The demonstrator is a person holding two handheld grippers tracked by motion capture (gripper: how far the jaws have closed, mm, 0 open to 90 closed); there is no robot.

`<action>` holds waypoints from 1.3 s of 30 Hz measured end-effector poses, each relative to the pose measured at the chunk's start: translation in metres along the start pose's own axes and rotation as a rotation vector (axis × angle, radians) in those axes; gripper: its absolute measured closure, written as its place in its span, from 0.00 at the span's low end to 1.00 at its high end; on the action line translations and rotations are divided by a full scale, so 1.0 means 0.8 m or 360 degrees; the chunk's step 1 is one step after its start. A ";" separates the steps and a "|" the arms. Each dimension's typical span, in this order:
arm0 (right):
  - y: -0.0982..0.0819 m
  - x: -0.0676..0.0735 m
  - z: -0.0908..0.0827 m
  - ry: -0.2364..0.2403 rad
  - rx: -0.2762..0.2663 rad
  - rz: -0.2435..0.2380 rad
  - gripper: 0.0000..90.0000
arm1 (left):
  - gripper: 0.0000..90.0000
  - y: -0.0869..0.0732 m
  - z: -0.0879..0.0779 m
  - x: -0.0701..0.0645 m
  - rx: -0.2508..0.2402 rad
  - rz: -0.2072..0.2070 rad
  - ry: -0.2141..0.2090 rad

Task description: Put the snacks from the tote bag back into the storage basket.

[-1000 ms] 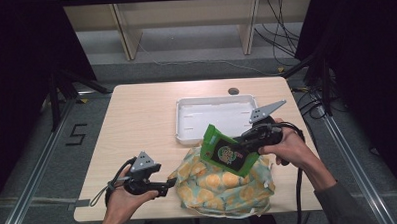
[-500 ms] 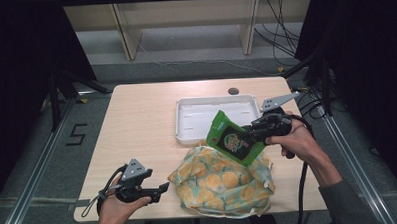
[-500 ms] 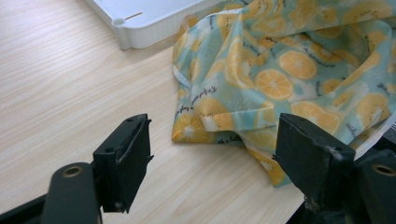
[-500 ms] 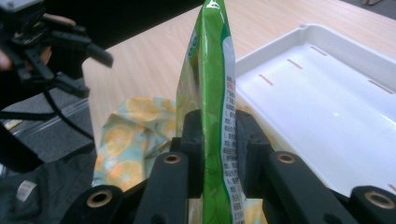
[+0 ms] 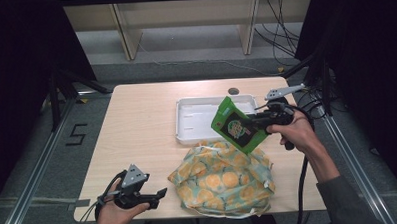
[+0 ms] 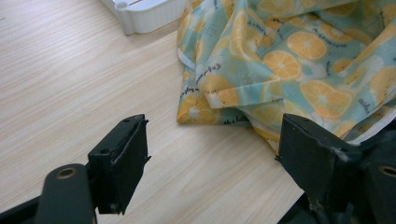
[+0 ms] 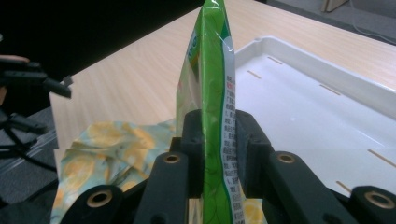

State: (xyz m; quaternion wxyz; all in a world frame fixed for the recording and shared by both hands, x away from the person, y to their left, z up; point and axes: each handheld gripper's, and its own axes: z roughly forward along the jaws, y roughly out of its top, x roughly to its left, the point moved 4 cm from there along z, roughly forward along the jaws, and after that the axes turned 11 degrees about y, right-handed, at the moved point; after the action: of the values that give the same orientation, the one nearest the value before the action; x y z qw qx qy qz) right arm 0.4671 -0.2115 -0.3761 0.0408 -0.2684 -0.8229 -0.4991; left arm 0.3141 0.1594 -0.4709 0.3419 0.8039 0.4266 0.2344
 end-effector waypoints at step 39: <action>0.014 -0.121 0.026 -0.0402 -0.0159 0.0315 0.85 | 0.24 -0.011 -0.006 0.003 -0.0017 -0.0003 0.0007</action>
State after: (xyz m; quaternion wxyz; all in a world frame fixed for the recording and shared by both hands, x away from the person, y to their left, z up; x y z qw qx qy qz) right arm 0.5591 -0.2287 -0.4095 -0.0274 -0.4103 -0.7653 -0.4952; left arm 0.3074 0.1662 -0.4744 0.3455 0.8012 0.4268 0.2381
